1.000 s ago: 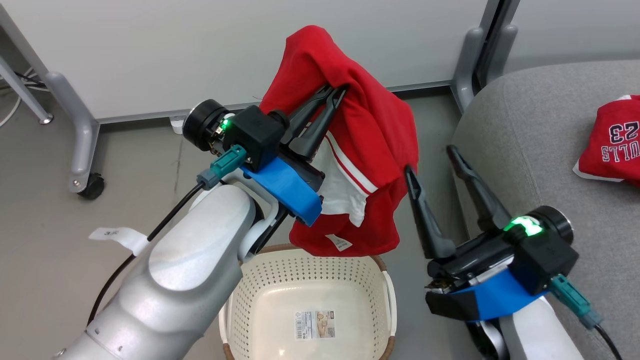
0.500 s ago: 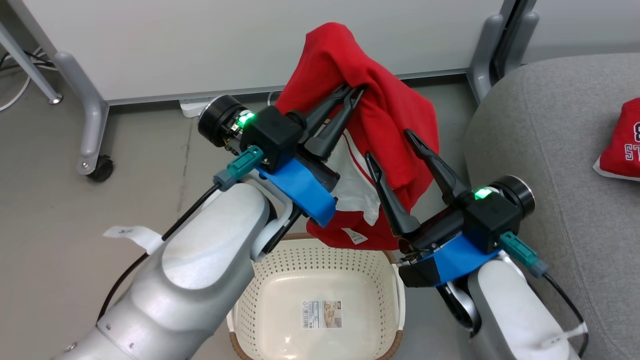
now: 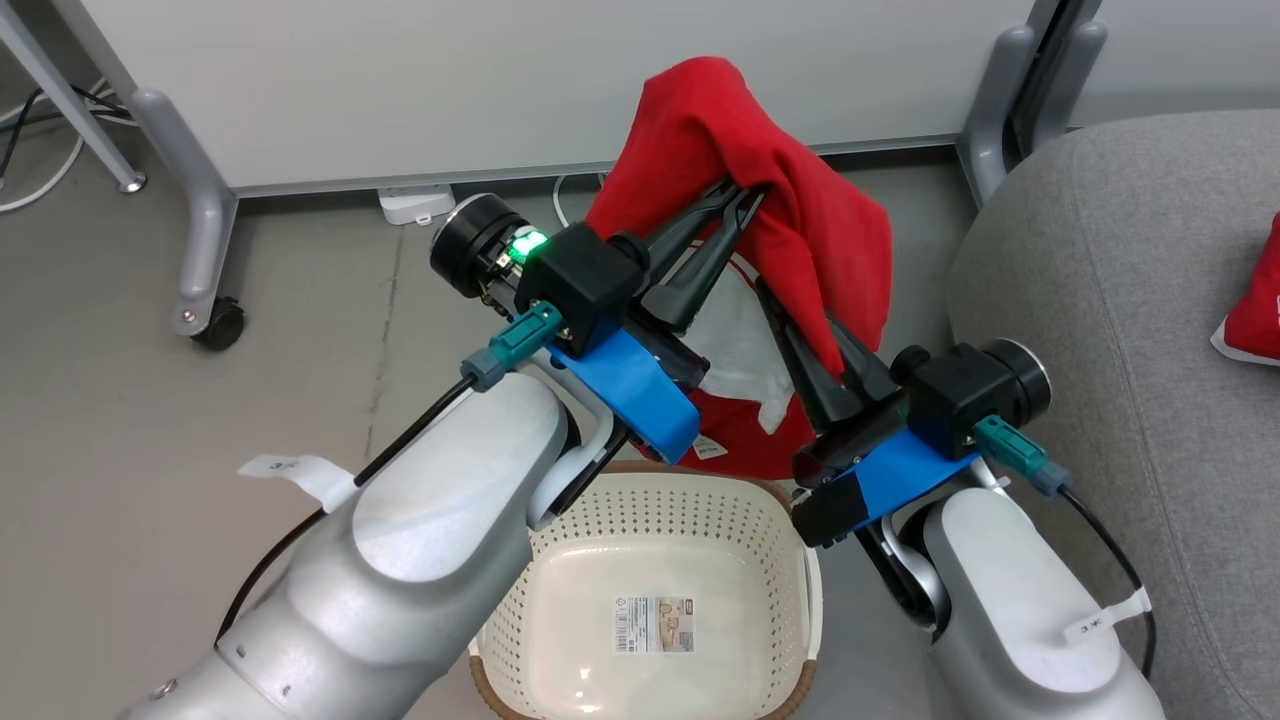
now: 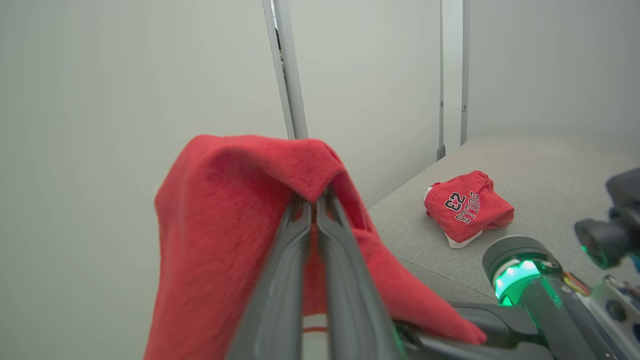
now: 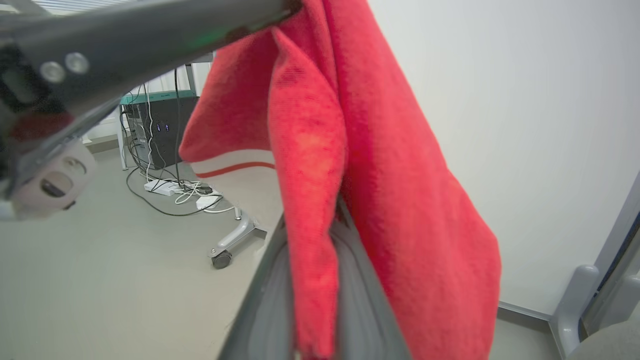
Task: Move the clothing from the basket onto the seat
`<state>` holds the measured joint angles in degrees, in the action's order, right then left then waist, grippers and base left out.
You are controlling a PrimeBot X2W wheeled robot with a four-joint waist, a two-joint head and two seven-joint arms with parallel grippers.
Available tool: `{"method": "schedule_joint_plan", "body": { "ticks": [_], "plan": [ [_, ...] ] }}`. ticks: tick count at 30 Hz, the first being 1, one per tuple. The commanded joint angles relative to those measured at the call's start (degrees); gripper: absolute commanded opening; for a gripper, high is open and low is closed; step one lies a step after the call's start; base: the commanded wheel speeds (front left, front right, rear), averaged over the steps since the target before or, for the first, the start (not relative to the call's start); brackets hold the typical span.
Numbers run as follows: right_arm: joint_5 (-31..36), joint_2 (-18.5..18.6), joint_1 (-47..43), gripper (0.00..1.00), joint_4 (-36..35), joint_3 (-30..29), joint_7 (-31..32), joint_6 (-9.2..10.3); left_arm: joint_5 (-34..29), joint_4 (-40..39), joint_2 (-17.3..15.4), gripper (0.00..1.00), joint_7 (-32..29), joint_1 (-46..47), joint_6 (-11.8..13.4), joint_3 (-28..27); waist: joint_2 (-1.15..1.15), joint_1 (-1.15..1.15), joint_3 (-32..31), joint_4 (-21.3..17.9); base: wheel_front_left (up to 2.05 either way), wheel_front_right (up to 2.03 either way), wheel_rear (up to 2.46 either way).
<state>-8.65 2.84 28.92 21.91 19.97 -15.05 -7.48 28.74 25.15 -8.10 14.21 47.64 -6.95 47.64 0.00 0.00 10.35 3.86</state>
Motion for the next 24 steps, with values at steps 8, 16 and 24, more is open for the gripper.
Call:
{"method": "schedule_joint_plan", "body": {
  "ticks": [8, 16, 24],
  "plan": [
    [-0.37, 0.08, 0.76, 0.0, -0.05, -0.44, -0.19, -0.03, 0.45, 0.57, -0.1, 0.0, 0.6, 0.61, -0.15, 0.23, 0.0, 0.0, -0.24, -0.39, 0.0, 0.0, 0.0],
    [-0.4, 0.08, -0.03, 0.0, -0.36, -0.74, -0.19, -0.03, 0.33, 0.93, -0.08, 0.0, 0.64, 0.31, -0.11, 0.39, 0.0, 0.0, -0.47, -0.55, 0.0, 0.0, 0.0],
    [-0.51, 0.08, -0.33, 0.0, -0.72, -0.85, -0.19, -0.03, 0.39, 1.38, 0.0, 0.0, 0.78, 0.06, -0.12, 0.78, 0.0, 0.0, -0.7, -0.53, 0.0, 0.0, 0.0]
  ]
}}
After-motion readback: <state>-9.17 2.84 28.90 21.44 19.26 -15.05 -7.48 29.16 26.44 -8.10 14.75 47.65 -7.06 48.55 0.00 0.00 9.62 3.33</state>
